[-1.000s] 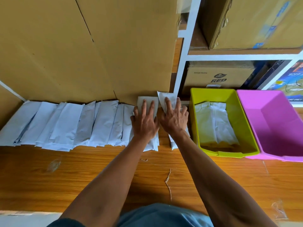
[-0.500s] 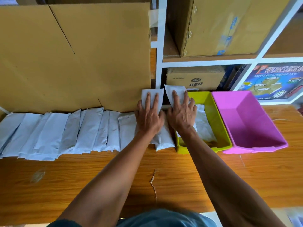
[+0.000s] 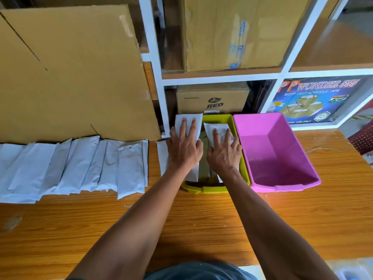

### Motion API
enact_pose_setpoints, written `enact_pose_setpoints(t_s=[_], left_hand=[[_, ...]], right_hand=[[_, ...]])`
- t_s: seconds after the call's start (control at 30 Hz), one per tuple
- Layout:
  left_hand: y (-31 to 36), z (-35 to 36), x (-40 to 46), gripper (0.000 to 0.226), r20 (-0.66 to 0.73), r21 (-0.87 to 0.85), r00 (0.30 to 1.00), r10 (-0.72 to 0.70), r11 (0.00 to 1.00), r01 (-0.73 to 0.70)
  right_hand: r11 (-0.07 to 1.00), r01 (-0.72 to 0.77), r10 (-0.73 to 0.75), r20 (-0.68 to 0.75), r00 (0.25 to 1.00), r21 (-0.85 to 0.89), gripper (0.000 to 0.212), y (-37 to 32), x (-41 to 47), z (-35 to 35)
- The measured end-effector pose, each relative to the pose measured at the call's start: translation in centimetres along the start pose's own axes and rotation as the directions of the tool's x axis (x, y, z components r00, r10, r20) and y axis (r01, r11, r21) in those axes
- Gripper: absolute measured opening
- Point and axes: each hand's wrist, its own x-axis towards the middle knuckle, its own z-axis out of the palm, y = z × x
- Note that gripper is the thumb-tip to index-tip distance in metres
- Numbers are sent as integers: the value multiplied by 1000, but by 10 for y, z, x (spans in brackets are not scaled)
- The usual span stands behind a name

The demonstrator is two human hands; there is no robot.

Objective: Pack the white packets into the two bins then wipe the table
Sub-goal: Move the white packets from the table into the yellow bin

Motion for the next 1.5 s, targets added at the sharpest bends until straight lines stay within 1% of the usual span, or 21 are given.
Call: enact_pose_setpoints(t_s=[0.27,0.43,0.53,0.63,0.7,0.8,0.87,0.97,1.03,1.17,1.27,1.33,1.37,1.43,1.5], left_hand=[[29,14,0,74,2,58,998,-62,996,62],[33,14,4,74,-7,82,997,-82,993,82],[35,15,6,73,-10,94,997,-79,992,80],[36,18,9,74,-3,84,997,-73,994,73],[37,21,10,74,3,74,998,-69,995,69],[39,27,10,74,24,70,997,-72,995,70],[40,31,10,74,36,68,997,-72,995,69],[40,35,11,73,40,85,997,-71,994,67],[41,36,13,73,45,93,996,-75,993,71],[41,37,18,73,49,76,996,-74,995,70],[44,39,20,73,50,59,995,-81,995,78],[46,42,21,73,56,55,995,-79,996,76],[47,44,22,73,65,50,995,-79,996,76],[48,49,22,73,90,44,993,-82,996,78],[50,55,22,73,115,36,990,-85,996,81]], right_hand=[[998,65,-66,79,995,11,70,14,17,21],[992,125,-122,163,979,-7,70,18,20,34],[989,144,-150,214,965,43,70,23,24,46],[977,137,-175,252,952,161,70,25,29,52],[960,173,-228,253,940,222,70,28,34,54],[943,273,-319,287,903,191,82,35,44,71],[952,266,-302,339,891,150,89,38,47,84],[962,201,-261,393,882,187,87,37,50,84],[966,163,-231,391,891,200,84,33,53,81],[970,89,-181,424,888,227,88,26,62,85],[969,118,-194,380,904,216,88,24,64,78],[967,187,-235,331,914,170,86,26,66,75],[964,223,-260,332,907,146,86,28,68,75],[960,256,-279,392,876,112,85,32,69,70],[963,228,-268,442,856,141,83,35,73,72]])
